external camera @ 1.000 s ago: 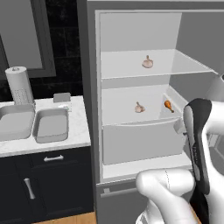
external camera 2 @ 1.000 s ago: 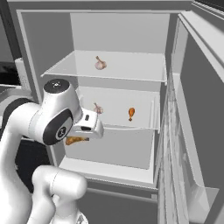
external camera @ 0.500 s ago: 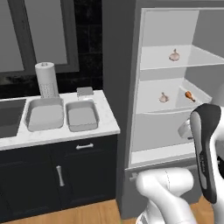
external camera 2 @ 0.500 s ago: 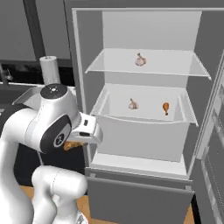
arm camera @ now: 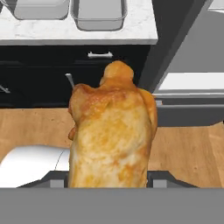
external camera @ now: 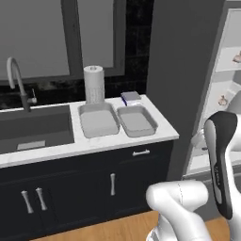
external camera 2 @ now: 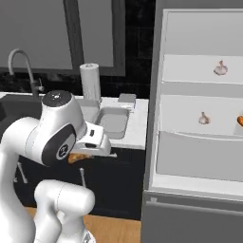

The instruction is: Place one garlic and one chicken drumstick in each tupperware on the nearby counter, to pack two identical lunches.

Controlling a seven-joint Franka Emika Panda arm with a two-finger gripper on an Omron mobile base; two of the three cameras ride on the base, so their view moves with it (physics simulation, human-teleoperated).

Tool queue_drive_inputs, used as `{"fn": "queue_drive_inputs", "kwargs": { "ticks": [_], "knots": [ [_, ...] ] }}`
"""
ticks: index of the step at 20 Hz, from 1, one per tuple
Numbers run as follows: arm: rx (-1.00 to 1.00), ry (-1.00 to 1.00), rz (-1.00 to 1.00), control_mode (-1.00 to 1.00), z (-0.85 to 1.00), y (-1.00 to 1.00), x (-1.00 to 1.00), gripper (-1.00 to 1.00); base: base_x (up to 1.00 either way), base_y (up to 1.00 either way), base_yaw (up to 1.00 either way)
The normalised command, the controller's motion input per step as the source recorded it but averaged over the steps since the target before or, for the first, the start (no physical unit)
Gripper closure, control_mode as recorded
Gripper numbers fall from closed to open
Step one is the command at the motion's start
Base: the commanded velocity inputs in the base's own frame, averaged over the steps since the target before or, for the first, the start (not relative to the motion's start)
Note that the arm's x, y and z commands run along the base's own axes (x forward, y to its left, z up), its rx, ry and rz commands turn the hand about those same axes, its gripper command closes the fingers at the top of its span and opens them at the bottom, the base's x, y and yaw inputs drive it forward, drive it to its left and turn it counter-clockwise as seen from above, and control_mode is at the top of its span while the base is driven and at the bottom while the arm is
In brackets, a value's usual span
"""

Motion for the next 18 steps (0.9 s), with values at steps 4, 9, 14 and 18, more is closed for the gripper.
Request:
{"fn": "queue_drive_inputs", "kwargs": {
  "ticks": [4,9,14,18],
  "knots": [
    [0.00,0.00,0.00,1.00,0.00,0.00,0.00,1.00,0.91,0.66,0.04],
    [0.00,0.00,0.00,1.00,0.00,0.00,0.00,1.00,0.88,0.04,0.01],
    [0.05,0.04,0.00,-1.00,-0.26,-0.10,0.75,1.00,0.14,-0.09,0.00],
    [0.03,0.00,0.00,-1.00,-0.40,0.06,1.00,1.00,0.00,0.00,0.00]
  ]
}}
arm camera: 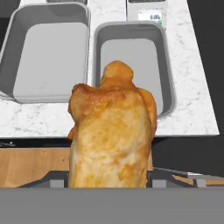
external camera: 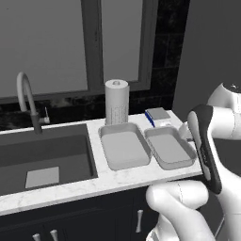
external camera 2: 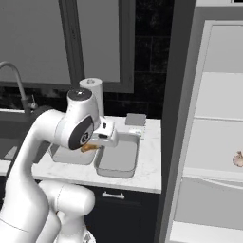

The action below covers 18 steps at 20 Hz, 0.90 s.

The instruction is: Place one garlic and one chicken drumstick in each tupperware on the nearby counter, to pack two identical lunches.

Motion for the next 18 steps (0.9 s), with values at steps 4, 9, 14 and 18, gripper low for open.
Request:
{"fn": "queue_drive_inputs", "kwargs": {
  "ticks": [4,9,14,18],
  "knots": [
    [0.00,0.02,0.00,-1.00,-0.13,0.07,1.00,1.00,0.00,0.00,0.00],
    [0.00,0.02,0.05,-1.00,-0.12,-0.12,1.00,1.00,0.00,0.00,0.00],
    [-0.10,0.05,0.20,-1.00,-0.77,0.00,0.57,1.00,0.00,0.00,0.00],
    [-0.06,0.02,0.12,-1.00,-0.75,-0.10,-0.22,1.00,0.00,0.00,0.00]
  ]
}}
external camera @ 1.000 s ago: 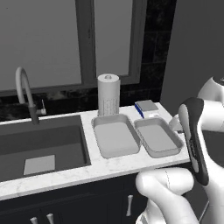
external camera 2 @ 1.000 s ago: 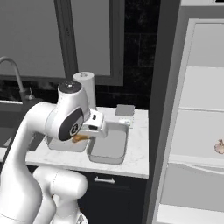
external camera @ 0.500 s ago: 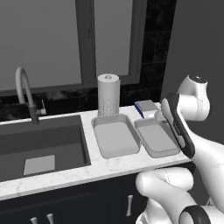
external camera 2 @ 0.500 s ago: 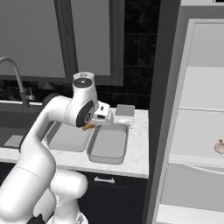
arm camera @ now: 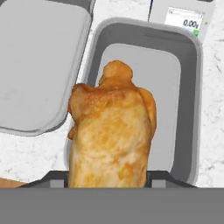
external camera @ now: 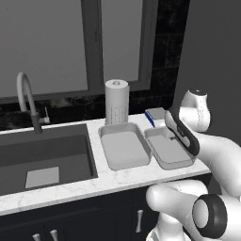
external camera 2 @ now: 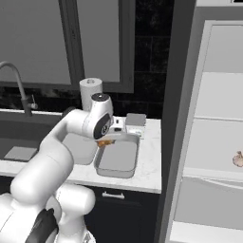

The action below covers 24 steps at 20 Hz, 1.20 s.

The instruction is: Place one garlic and one chicken drumstick in each tupperware on the nearby counter, to pack two identical lunches.

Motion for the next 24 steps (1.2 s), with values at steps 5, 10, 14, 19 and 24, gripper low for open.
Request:
{"fn": "queue_drive_inputs", "kwargs": {
  "ticks": [5,10,14,19,24],
  "knots": [
    [0.00,0.04,0.10,-1.00,-0.59,-0.24,-0.03,1.00,0.00,0.00,0.00],
    [-0.01,0.06,0.03,-1.00,-0.02,-0.14,0.34,1.00,0.00,0.00,0.00],
    [-0.09,0.20,0.00,-1.00,0.07,0.00,0.29,1.00,0.00,0.00,0.00],
    [-0.03,0.12,0.13,-1.00,-0.12,-0.44,0.29,1.00,0.00,0.00,0.00],
    [0.00,0.00,0.11,-1.00,-0.33,-0.18,0.15,1.00,0.00,0.00,0.00]
  ]
}}
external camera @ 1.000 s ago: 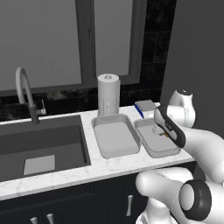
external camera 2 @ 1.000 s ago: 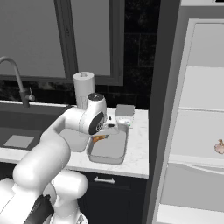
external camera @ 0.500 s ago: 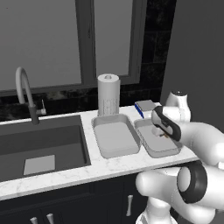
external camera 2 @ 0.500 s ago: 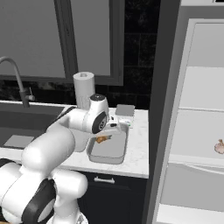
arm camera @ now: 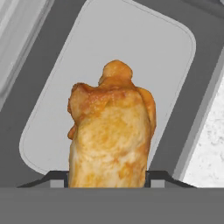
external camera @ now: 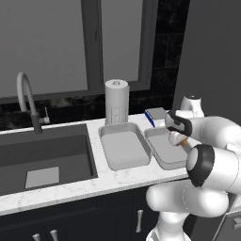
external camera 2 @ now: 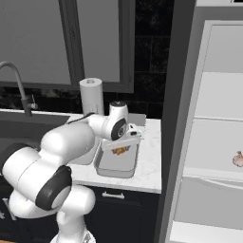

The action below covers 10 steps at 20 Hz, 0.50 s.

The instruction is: Place one garlic and one chicken drumstick in each tupperware on the nearby counter, to pack two identical lunches.

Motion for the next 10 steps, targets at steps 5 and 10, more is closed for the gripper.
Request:
{"fn": "queue_drive_inputs", "kwargs": {
  "ticks": [5,10],
  "knots": [
    [0.00,0.01,0.08,-1.00,-0.58,0.07,0.44,1.00,0.00,0.00,0.00],
    [-0.02,-0.03,0.06,-1.00,-0.31,-0.04,0.11,1.00,0.00,0.00,0.00]
  ]
}}
